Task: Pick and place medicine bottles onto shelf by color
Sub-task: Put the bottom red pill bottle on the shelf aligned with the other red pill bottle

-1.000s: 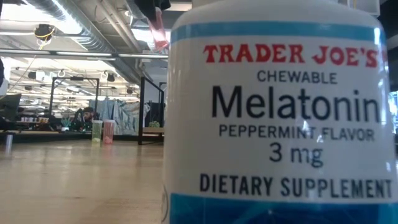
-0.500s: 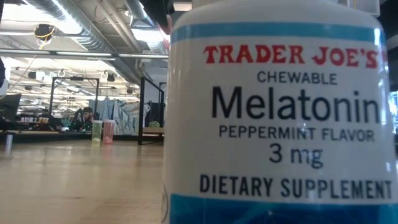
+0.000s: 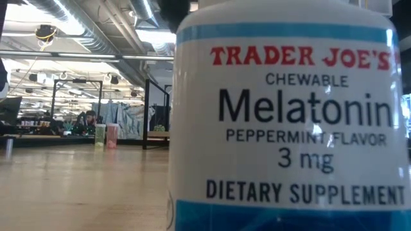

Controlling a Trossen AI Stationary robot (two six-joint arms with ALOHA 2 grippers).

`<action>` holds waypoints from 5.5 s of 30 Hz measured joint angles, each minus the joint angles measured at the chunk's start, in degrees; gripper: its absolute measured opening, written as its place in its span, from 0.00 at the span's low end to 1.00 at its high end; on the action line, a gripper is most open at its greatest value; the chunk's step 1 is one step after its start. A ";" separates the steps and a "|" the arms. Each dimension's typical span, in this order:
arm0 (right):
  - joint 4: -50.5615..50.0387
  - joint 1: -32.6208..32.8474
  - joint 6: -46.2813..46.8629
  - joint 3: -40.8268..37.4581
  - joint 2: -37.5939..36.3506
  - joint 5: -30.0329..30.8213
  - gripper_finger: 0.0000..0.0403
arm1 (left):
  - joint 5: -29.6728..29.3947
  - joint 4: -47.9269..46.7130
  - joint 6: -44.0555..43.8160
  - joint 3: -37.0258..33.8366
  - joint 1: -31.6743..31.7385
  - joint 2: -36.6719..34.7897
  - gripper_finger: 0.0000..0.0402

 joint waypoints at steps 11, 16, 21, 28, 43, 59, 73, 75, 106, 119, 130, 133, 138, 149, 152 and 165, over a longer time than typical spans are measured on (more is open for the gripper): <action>-1.87 -0.01 2.90 -0.04 0.32 0.04 0.56 | 3.66 8.98 6.25 0.02 2.10 6.27 0.26; -1.65 -0.22 0.87 -0.04 1.61 0.04 0.56 | 3.70 9.19 5.99 0.02 -0.25 6.52 0.26; -0.53 -0.39 -2.03 -0.04 4.73 0.04 0.56 | 3.68 9.16 4.94 0.02 -3.22 6.52 0.26; 5.22 -1.86 -3.29 -0.04 10.65 5.52 0.56 | 3.28 8.67 4.31 0.02 -6.11 6.52 0.26; 17.72 -2.39 -4.62 -0.04 16.25 7.04 0.56 | -0.49 9.09 2.60 0.02 -9.51 6.52 0.26; 20.08 -3.13 1.66 -0.04 17.09 7.04 0.56 | -0.54 9.10 1.10 -0.01 -9.90 6.52 0.26; 21.13 -3.88 2.22 -0.04 19.60 6.96 0.56 | -0.49 9.22 1.07 -0.01 -9.88 6.52 0.26; 21.34 -3.88 1.52 -0.04 19.65 6.95 0.56 | -0.51 9.17 1.07 -0.01 -9.88 6.52 0.26; 22.96 -3.85 1.13 -0.04 19.64 6.78 0.34 | -0.69 8.93 0.92 -0.01 -9.85 6.45 0.26; 22.96 -3.85 1.04 -0.04 19.63 6.98 0.34 | -1.27 9.60 1.08 -0.02 -9.85 6.47 0.27; 22.96 -3.88 1.00 -0.04 19.61 7.06 0.34 | -2.48 9.84 1.48 -0.07 -9.90 6.47 0.28; 22.96 -3.88 1.00 -0.04 19.61 7.05 0.34 | -2.58 9.89 1.26 -0.07 -9.90 6.49 0.28; 22.96 -3.88 1.00 -0.04 19.61 7.04 0.34 | -2.61 9.96 1.76 -0.07 -9.88 6.49 0.28; 22.95 -3.88 1.00 -0.04 19.53 7.04 0.34 | -3.45 10.39 3.02 -0.07 -10.22 6.49 0.30; 22.95 -3.88 1.12 -0.04 19.52 7.06 0.34 | -3.43 10.45 3.53 -0.07 -10.23 6.49 0.33; 22.72 -3.88 1.09 -0.04 19.52 7.02 0.34 | -3.36 10.72 4.26 -0.07 -10.74 6.27 0.38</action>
